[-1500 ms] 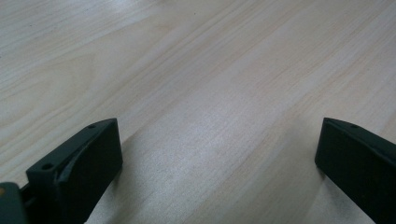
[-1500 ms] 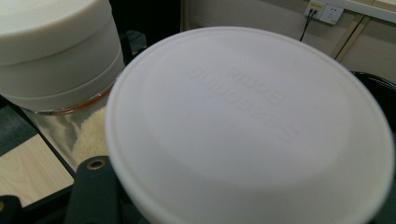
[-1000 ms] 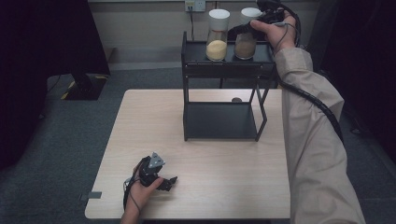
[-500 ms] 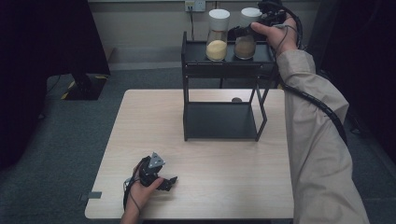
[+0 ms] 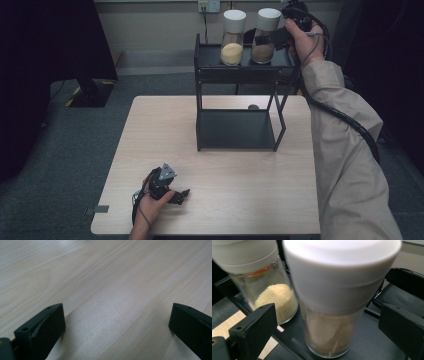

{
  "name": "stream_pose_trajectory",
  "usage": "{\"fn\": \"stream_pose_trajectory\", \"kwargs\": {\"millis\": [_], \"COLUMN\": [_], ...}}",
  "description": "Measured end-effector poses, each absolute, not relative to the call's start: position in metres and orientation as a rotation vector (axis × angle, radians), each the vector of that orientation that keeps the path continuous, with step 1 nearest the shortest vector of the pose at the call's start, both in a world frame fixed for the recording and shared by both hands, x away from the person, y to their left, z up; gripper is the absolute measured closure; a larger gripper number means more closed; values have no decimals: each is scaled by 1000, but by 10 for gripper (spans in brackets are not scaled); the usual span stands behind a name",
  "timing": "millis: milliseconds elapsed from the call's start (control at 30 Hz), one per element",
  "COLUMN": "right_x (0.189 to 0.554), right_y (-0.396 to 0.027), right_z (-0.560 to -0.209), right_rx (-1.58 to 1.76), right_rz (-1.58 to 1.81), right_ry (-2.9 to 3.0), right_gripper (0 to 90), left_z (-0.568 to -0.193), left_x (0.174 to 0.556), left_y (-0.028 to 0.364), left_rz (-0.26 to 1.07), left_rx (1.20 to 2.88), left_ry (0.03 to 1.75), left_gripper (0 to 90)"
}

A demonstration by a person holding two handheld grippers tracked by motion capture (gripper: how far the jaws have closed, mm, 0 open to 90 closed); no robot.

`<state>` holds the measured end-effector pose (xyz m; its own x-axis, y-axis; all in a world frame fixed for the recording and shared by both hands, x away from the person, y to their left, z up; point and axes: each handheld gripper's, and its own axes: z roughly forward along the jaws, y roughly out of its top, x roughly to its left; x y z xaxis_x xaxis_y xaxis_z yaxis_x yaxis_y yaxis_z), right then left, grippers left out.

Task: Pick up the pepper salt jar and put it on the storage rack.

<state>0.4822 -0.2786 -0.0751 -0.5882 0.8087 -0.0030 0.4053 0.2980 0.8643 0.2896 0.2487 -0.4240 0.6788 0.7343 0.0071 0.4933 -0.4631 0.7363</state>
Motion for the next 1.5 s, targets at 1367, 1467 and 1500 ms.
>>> {"fn": "stream_pose_trajectory", "kwargs": {"millis": [1367, 1467, 1500], "right_x": [429, 427, 427], "right_y": [-275, -274, -274], "right_z": [-110, -113, -114], "right_rx": [1027, 1020, 1019], "right_rz": [1272, 1278, 1280], "right_ry": [2127, 2130, 2132], "right_gripper": [14, 14, 14], "left_z": [-424, -424, -424], "left_x": [290, 290, 290], "left_y": [249, 249, 249], "left_rz": [422, 422, 422], "left_rx": [2156, 2156, 2156], "left_ry": [939, 940, 940], "left_gripper": [0, 0, 0]}}
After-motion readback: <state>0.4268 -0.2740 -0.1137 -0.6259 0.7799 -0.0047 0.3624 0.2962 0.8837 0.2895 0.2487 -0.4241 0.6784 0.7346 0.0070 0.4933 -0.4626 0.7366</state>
